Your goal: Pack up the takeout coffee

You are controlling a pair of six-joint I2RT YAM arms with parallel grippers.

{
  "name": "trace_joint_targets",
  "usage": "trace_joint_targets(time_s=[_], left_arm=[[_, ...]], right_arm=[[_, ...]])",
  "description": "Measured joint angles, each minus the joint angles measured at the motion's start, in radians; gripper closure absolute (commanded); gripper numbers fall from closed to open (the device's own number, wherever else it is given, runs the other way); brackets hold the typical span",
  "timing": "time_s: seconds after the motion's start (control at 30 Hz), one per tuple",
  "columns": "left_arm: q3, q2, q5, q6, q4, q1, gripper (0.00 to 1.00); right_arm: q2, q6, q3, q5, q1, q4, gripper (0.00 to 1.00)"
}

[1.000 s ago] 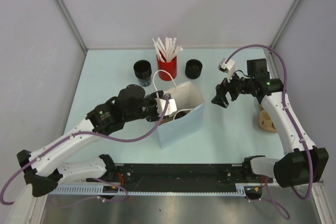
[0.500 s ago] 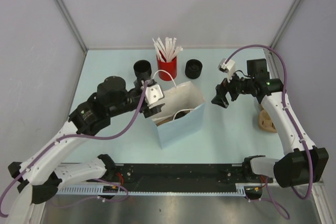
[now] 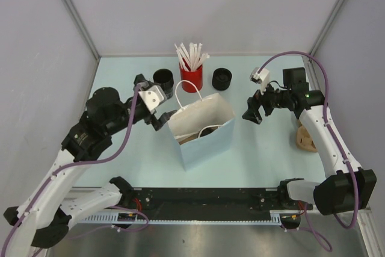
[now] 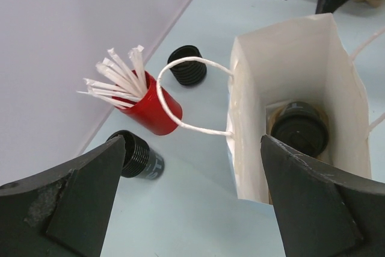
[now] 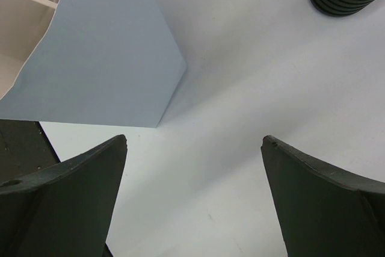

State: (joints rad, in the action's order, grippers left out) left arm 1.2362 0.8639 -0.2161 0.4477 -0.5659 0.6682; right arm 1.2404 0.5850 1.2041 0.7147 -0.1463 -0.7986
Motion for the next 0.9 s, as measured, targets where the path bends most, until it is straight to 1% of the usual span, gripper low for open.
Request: trace_joint_targets(time_s=[0.1,0.27,0.4,0.6,0.73,0.8,0.9], left_arm=[[-0.006,-0.022,-0.003,-0.027,0.018,-0.047,0.01],[-0.034,-0.047,-0.009,-0.083,0.044,-0.156,0.01],[-0.076,-0.055,-0.039,-0.122,0.072,-0.232,0.01],[-0.157,-0.083,-0.115,-0.188,0.107,-0.369,0.01],[-0.198,-0.117,-0.179,-0.238,0.139,-0.47,0.0],[-0.206,-0.13,-0.212,-0.257,0.148,-0.497,0.01],[-0.212,-0.14,-0.267,-0.273,0.165,-0.508,0.01]], right_arm=[[0.0,0.0,0.0,0.0,0.0,0.0,0.0],[-0.002,-0.005,0.0,0.0,0.0,0.002,0.0],[-0.008,-0.01,0.0,0.0,0.0,0.005,0.0],[-0.023,-0.043,0.0,-0.001,0.001,0.026,0.0],[-0.048,-0.101,-0.005,-0.019,0.001,0.074,0.0],[-0.077,-0.129,-0.007,-0.032,0.001,0.103,0.0],[-0.127,-0.156,-0.005,-0.046,-0.005,0.14,0.0]])
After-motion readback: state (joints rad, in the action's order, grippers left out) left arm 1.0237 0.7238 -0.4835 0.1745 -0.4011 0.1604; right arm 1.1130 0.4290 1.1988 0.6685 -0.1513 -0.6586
